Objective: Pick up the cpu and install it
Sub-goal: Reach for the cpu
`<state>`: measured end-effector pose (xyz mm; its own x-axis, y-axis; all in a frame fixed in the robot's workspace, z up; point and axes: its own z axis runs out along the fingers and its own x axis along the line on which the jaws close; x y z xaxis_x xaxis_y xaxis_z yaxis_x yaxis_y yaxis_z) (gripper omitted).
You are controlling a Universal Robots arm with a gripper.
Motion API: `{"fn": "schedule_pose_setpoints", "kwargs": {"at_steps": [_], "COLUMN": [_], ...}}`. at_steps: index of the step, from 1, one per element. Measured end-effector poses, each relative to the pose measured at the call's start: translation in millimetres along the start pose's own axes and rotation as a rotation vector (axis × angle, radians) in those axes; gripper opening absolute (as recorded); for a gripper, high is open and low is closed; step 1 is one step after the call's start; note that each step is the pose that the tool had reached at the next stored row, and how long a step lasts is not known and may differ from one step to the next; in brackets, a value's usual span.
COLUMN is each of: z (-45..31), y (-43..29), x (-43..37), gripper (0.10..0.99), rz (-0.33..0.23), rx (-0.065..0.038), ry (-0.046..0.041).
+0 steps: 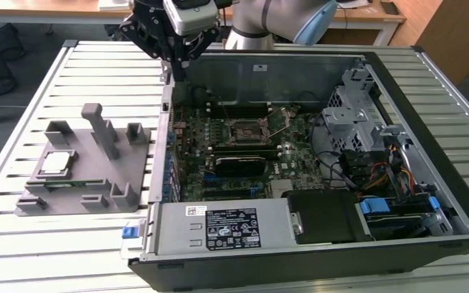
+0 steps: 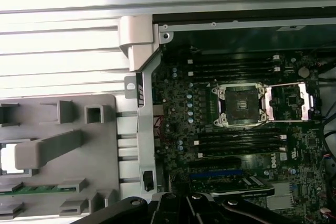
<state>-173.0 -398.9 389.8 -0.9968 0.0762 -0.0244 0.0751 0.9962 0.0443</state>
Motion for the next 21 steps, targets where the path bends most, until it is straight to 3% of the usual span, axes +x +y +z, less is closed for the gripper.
{"fn": "schedule_pose_setpoints", "kwargs": {"at_steps": [21], "z": [2.1], "y": [-0.6], "x": [6.8], "gripper": [0.106], "rz": [0.000], "rx": [0.000], "ry": [0.0002]}}
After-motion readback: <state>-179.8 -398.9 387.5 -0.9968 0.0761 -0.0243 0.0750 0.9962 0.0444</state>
